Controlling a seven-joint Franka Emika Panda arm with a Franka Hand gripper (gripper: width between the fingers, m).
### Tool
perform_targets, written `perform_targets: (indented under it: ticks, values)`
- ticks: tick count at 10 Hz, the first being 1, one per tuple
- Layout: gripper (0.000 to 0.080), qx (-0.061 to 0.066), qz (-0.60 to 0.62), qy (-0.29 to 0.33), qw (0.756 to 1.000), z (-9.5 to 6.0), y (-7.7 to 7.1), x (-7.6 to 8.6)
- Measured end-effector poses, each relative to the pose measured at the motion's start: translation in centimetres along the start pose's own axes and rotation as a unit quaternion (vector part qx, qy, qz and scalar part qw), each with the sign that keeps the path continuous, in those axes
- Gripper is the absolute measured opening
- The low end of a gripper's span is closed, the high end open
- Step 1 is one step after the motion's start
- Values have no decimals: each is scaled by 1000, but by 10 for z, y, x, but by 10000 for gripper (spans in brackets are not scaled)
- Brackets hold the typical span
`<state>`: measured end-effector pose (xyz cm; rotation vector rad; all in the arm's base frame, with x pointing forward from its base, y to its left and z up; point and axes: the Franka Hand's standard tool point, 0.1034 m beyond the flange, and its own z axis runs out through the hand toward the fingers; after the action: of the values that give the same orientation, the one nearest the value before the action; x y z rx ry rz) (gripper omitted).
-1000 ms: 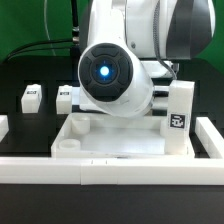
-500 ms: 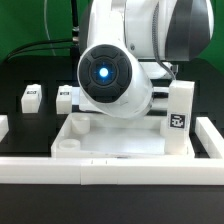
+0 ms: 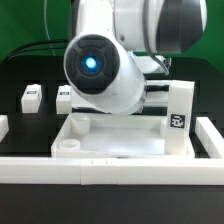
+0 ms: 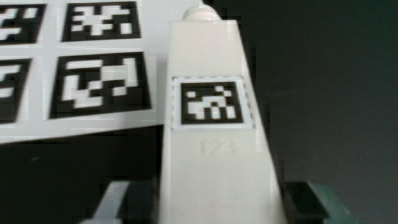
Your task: Assemble desk
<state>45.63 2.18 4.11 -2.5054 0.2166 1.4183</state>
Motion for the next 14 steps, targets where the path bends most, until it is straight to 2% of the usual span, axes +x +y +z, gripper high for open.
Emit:
perform_targets:
  ticks: [1, 2, 4, 6, 7, 8, 9, 10, 11, 13, 14]
  values:
    - [288, 2, -6, 7, 1000, -20, -4, -3]
    - [288, 0, -12, 18, 1000, -30, -10, -2]
    - [288, 0, -9, 24, 1000, -25, -7, 4]
    - [288, 0, -10, 40, 999, -29, -7, 7]
    - [289, 0, -26, 30, 999, -44, -3, -3]
    - [289, -10, -33, 73, 997, -67, -8, -1]
    - [289, -13, -41, 105, 994, -89, -19, -13]
    - [289, -14, -43, 127, 991, -102, -27, -18]
    - [289, -16, -37, 177, 983, -108, -33, -11]
    - [289, -14, -36, 234, 971, -109, -30, -12]
    - [289, -20, -45, 274, 960, -117, -29, -8]
